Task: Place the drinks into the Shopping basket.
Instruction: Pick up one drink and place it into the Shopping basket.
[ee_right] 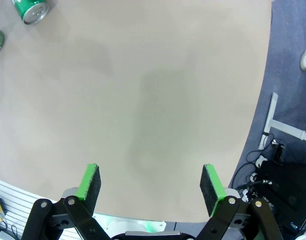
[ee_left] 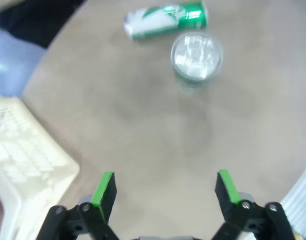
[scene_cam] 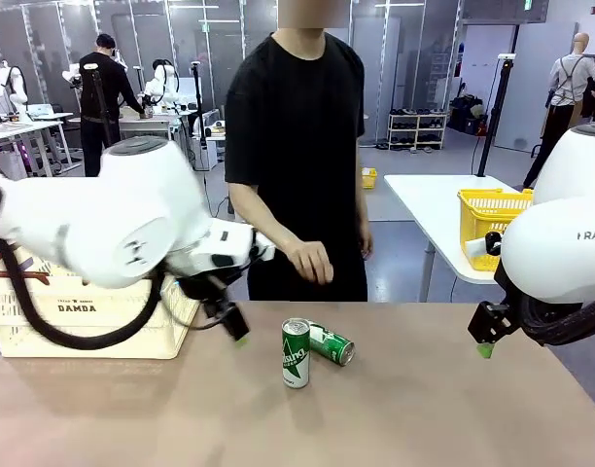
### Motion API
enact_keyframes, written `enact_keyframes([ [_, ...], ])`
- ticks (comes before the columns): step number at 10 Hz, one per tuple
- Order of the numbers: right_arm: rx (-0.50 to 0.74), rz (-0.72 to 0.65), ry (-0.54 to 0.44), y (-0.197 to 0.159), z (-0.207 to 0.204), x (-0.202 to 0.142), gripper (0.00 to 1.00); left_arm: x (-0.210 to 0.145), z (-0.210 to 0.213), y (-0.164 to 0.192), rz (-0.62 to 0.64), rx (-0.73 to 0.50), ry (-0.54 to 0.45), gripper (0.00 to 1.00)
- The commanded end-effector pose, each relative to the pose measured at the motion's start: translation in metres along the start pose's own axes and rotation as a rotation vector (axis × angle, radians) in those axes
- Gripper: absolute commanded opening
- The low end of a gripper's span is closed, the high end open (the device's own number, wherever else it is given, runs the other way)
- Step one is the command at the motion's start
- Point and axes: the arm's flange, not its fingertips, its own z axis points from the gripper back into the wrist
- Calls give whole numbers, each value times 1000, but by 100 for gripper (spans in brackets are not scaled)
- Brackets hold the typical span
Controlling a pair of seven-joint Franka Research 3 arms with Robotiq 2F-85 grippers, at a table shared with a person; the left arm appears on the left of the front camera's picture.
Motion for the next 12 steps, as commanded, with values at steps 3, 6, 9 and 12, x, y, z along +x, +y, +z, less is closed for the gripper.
enact_keyframes([
  [3,-3,6,-1,-1,1,0,100,-92,0,10,25,-3,19,100],
  [6,-3,6,-1,-1,1,0,100,-98,-7,17,42,-20,7,100],
  [9,-3,6,-1,-1,1,0,100,-66,-10,15,8,-21,14,100],
  [12,-3,6,-1,-1,1,0,100,7,-25,0,-46,-1,21,100],
])
